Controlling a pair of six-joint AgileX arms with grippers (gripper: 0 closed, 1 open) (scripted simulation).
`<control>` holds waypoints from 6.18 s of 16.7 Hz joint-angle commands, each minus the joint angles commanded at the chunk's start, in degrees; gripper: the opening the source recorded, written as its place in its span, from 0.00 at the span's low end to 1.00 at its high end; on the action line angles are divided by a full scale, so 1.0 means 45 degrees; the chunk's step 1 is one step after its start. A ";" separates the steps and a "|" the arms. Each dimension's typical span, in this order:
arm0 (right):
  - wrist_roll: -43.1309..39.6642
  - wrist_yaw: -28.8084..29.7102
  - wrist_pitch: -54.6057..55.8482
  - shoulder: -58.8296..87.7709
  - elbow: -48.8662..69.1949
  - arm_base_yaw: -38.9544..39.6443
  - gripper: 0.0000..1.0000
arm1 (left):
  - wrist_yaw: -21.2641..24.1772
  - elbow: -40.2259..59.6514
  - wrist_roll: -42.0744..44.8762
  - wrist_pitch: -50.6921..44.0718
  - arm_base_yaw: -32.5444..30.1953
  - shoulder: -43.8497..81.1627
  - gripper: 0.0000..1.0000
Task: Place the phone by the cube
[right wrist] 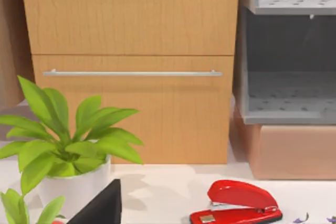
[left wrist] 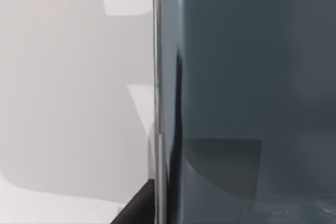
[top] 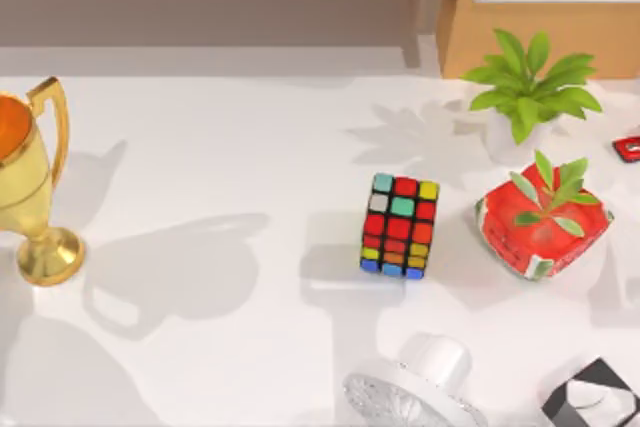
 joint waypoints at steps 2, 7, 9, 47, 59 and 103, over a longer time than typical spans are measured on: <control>0.0000 0.0000 0.0000 0.0000 0.0000 0.0000 1.00 | 0.0000 0.0000 0.0000 0.0000 0.0000 0.0000 0.00; 0.0000 0.0000 0.0000 0.0000 0.0000 0.0000 1.00 | 0.0144 0.0097 -0.0065 -0.0285 -0.0017 -0.0304 0.00; 0.0000 0.0000 0.0000 0.0000 0.0000 0.0000 1.00 | 0.0145 0.0273 -0.0064 -0.0665 -0.0011 -0.0457 0.00; 0.0000 0.0000 0.0000 0.0000 0.0000 0.0000 1.00 | -0.0001 0.7875 -1.4381 -0.5068 -1.2860 0.2719 0.00; 0.0000 0.0000 0.0000 0.0000 0.0000 0.0000 1.00 | -0.0299 0.7954 -1.4825 -0.5322 -1.3246 0.2662 0.00; 0.0000 0.0000 0.0000 0.0000 0.0000 0.0000 1.00 | -0.0287 0.6612 -1.4803 -0.2980 -1.3270 0.3168 0.00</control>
